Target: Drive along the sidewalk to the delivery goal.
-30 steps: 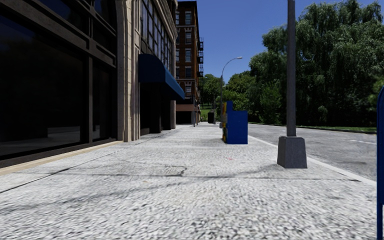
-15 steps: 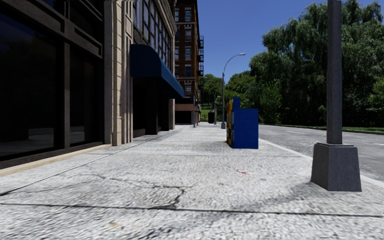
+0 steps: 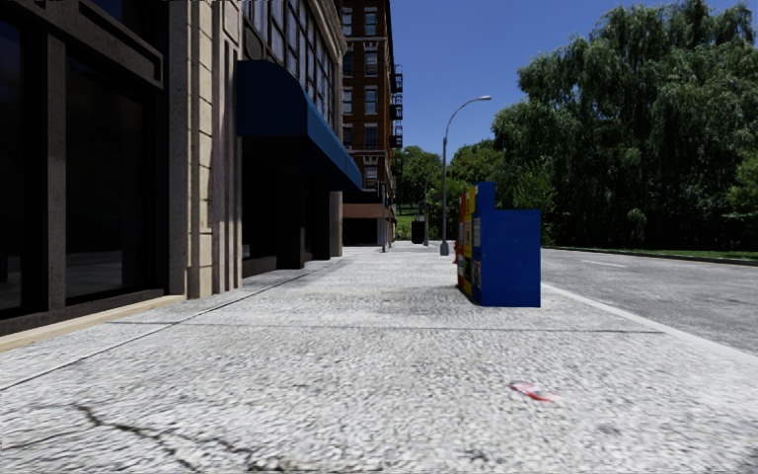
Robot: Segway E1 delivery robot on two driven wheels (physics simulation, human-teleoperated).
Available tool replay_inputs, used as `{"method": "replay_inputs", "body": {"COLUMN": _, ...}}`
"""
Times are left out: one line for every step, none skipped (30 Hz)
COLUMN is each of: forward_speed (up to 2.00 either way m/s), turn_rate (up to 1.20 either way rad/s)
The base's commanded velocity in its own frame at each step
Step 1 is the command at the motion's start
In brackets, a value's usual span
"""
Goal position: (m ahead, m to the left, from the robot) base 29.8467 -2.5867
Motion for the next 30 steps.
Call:
{"method": "replay_inputs", "body": {"forward_speed": 2.0, "turn_rate": 0.0}}
{"method": "replay_inputs", "body": {"forward_speed": 2.0, "turn_rate": 0.0}}
{"method": "replay_inputs", "body": {"forward_speed": 2.0, "turn_rate": 0.0}}
{"method": "replay_inputs", "body": {"forward_speed": 2.0, "turn_rate": 0.0}}
{"method": "replay_inputs", "body": {"forward_speed": 2.0, "turn_rate": 0.0}}
{"method": "replay_inputs", "body": {"forward_speed": 2.0, "turn_rate": 0.0}}
{"method": "replay_inputs", "body": {"forward_speed": 2.0, "turn_rate": 0.0}}
{"method": "replay_inputs", "body": {"forward_speed": 2.0, "turn_rate": 0.0}}
{"method": "replay_inputs", "body": {"forward_speed": 2.0, "turn_rate": 0.0}}
{"method": "replay_inputs", "body": {"forward_speed": 2.0, "turn_rate": 0.0}}
{"method": "replay_inputs", "body": {"forward_speed": 2.0, "turn_rate": 0.0}}
{"method": "replay_inputs", "body": {"forward_speed": 2.0, "turn_rate": 0.0}}
{"method": "replay_inputs", "body": {"forward_speed": 2.0, "turn_rate": 0.0}}
{"method": "replay_inputs", "body": {"forward_speed": 2.0, "turn_rate": 0.0}}
{"method": "replay_inputs", "body": {"forward_speed": 2.0, "turn_rate": 0.0}}
{"method": "replay_inputs", "body": {"forward_speed": 2.0, "turn_rate": 0.0}}
{"method": "replay_inputs", "body": {"forward_speed": 2.0, "turn_rate": 0.0}}
{"method": "replay_inputs", "body": {"forward_speed": 2.0, "turn_rate": 0.0}}
{"method": "replay_inputs", "body": {"forward_speed": 2.0, "turn_rate": 0.0}}
{"method": "replay_inputs", "body": {"forward_speed": 2.0, "turn_rate": 0.0}}
{"method": "replay_inputs", "body": {"forward_speed": 2.0, "turn_rate": 0.0}}
{"method": "replay_inputs", "body": {"forward_speed": 2.0, "turn_rate": 0.0}}
{"method": "replay_inputs", "body": {"forward_speed": 2.0, "turn_rate": 0.0}}
{"method": "replay_inputs", "body": {"forward_speed": 2.0, "turn_rate": 0.0}}
{"method": "replay_inputs", "body": {"forward_speed": 2.0, "turn_rate": 0.0}}
{"method": "replay_inputs", "body": {"forward_speed": 2.0, "turn_rate": 0.0}}
{"method": "replay_inputs", "body": {"forward_speed": 2.0, "turn_rate": 0.0}}
{"method": "replay_inputs", "body": {"forward_speed": 2.0, "turn_rate": 0.0}}
{"method": "replay_inputs", "body": {"forward_speed": 2.0, "turn_rate": 0.0}}
{"method": "replay_inputs", "body": {"forward_speed": 2.0, "turn_rate": 0.0}}
